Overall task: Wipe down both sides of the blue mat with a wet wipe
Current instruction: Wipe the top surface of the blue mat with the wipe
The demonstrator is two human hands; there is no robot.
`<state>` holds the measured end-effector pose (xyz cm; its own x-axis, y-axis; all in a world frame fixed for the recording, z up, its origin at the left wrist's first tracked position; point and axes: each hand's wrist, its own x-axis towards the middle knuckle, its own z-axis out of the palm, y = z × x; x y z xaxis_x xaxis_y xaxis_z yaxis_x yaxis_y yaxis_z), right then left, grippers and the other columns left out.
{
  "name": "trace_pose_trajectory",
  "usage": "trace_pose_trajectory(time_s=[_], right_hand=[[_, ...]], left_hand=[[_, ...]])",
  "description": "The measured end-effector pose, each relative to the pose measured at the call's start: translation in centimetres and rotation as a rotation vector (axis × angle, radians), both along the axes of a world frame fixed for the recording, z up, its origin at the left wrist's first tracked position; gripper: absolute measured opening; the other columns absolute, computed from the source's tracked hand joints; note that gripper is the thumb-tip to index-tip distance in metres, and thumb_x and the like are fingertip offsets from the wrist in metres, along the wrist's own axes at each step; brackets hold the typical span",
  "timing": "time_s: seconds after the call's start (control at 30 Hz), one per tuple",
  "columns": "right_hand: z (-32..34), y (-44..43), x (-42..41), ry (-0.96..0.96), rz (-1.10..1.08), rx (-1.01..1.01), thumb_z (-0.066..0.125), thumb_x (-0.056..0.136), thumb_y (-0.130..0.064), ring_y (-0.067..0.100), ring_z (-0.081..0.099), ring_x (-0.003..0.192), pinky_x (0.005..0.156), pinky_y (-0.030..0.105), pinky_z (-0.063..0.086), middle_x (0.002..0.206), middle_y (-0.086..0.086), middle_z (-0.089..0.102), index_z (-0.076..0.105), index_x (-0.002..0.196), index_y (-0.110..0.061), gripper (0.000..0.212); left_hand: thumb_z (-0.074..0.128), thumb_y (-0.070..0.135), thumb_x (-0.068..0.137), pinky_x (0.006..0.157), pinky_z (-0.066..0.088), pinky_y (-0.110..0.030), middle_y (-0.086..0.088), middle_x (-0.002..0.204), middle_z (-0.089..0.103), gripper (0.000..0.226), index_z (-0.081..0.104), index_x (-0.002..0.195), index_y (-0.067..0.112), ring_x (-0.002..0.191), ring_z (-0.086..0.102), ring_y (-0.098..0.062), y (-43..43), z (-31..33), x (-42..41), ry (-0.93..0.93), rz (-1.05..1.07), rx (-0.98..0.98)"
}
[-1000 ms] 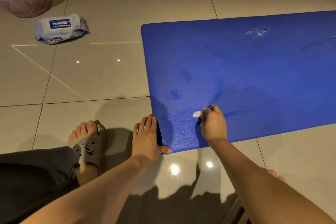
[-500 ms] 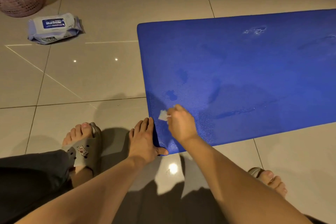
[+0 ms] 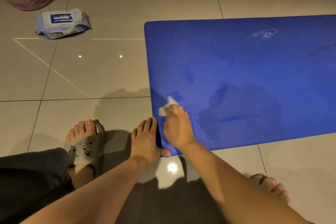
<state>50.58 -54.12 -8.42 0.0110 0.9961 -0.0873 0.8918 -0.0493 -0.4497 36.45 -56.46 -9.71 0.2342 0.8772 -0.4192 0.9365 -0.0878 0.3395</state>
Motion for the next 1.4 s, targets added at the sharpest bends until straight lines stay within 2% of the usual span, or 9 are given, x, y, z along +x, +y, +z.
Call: trace_pose_trajectory(time_s=[0.13,0.27,0.47,0.67,0.77,0.87,1.13,1.23,1.4], right_hand=[[-0.8,-0.4,-0.6,-0.177,0.338,-0.078,0.050,0.094,-0.018,0.019,0.026,0.150,0.124,0.040,0.016,0.162,0.002,0.031,0.050,0.144,-0.011,0.051],[-1.0,-0.1,4.7,-0.271,0.297,0.019,0.052,0.094,-0.020,0.021,0.042,0.136,0.113,0.050,0.034,0.153,0.004,0.041,0.056,0.135,-0.010,0.042],[-0.7,0.5,10.8,-0.433,-0.045,-0.197,0.012,0.094,-0.047,0.031,0.048,0.129,0.108,0.049,0.036,0.150,0.014,0.042,0.057,0.128,-0.006,0.069],[-0.1,1.9,3.3,-0.225,0.081,-0.090,0.048,0.098,-0.035,0.035,0.048,0.115,0.101,0.042,0.038,0.158,0.014,0.030,0.040,0.146,-0.003,0.058],[-0.4,2.5,0.1,-0.204,0.314,-0.121,0.037,0.105,-0.036,0.030,0.022,0.150,0.122,0.041,0.021,0.167,0.012,0.013,0.020,0.158,-0.006,0.063],[-0.6,3.2,0.9,-0.294,0.468,-0.105,0.030,0.107,-0.042,0.020,0.001,0.156,0.126,0.043,0.005,0.169,0.008,0.005,0.016,0.160,-0.008,0.064],[-1.8,2.9,11.2,-0.351,0.063,-0.100,0.038,0.102,-0.047,0.024,0.029,0.147,0.118,0.051,0.026,0.162,0.006,0.026,0.034,0.150,-0.011,0.060],[-1.8,2.5,12.0,-0.317,-0.083,-0.154,0.038,0.103,-0.048,0.028,0.028,0.148,0.120,0.050,0.025,0.163,0.010,0.025,0.036,0.150,-0.006,0.062],[-1.0,3.4,6.5,-0.226,0.086,-0.094,0.047,0.100,-0.041,0.033,0.043,0.130,0.110,0.044,0.036,0.159,0.010,0.028,0.042,0.141,-0.006,0.055]], left_hand=[[0.080,0.075,0.055,0.125,0.012,-0.042,0.004,0.167,0.014,0.139,0.009,0.162,0.022,0.155,0.007,-0.019,-0.2,-0.1,0.0,-0.002,0.016,-0.004],[0.082,0.071,0.056,0.125,0.011,-0.043,0.005,0.168,0.011,0.140,0.004,0.162,0.023,0.154,0.005,-0.019,0.0,0.0,0.0,0.001,0.014,-0.026],[0.084,0.067,0.055,0.124,0.008,-0.043,0.005,0.168,0.010,0.142,0.002,0.162,0.023,0.154,0.004,-0.019,0.0,0.3,0.3,0.009,0.025,-0.042],[0.083,0.067,0.057,0.124,0.011,-0.043,0.004,0.167,0.011,0.140,0.003,0.162,0.021,0.155,0.004,-0.019,0.0,0.6,0.7,0.038,0.028,-0.035],[0.084,0.064,0.060,0.125,0.010,-0.043,0.003,0.168,0.009,0.137,0.004,0.162,0.022,0.155,0.002,-0.019,-0.1,0.7,0.9,0.047,0.030,-0.041],[0.083,0.065,0.059,0.124,0.010,-0.043,0.003,0.168,0.009,0.136,0.006,0.162,0.022,0.155,0.003,-0.019,0.0,0.8,0.9,0.054,0.029,-0.043],[0.083,0.069,0.052,0.122,0.015,-0.043,0.004,0.165,0.016,0.142,0.006,0.161,0.021,0.153,0.010,-0.019,0.2,0.9,0.7,0.074,0.008,-0.026],[0.084,0.065,0.052,0.121,0.014,-0.043,0.003,0.165,0.016,0.142,0.007,0.161,0.019,0.153,0.010,-0.019,0.3,1.0,0.9,0.074,0.012,-0.043],[0.085,0.061,0.052,0.120,0.017,-0.041,0.003,0.162,0.020,0.139,0.010,0.160,0.018,0.151,0.014,-0.019,0.3,1.3,1.3,0.086,0.015,-0.034]])
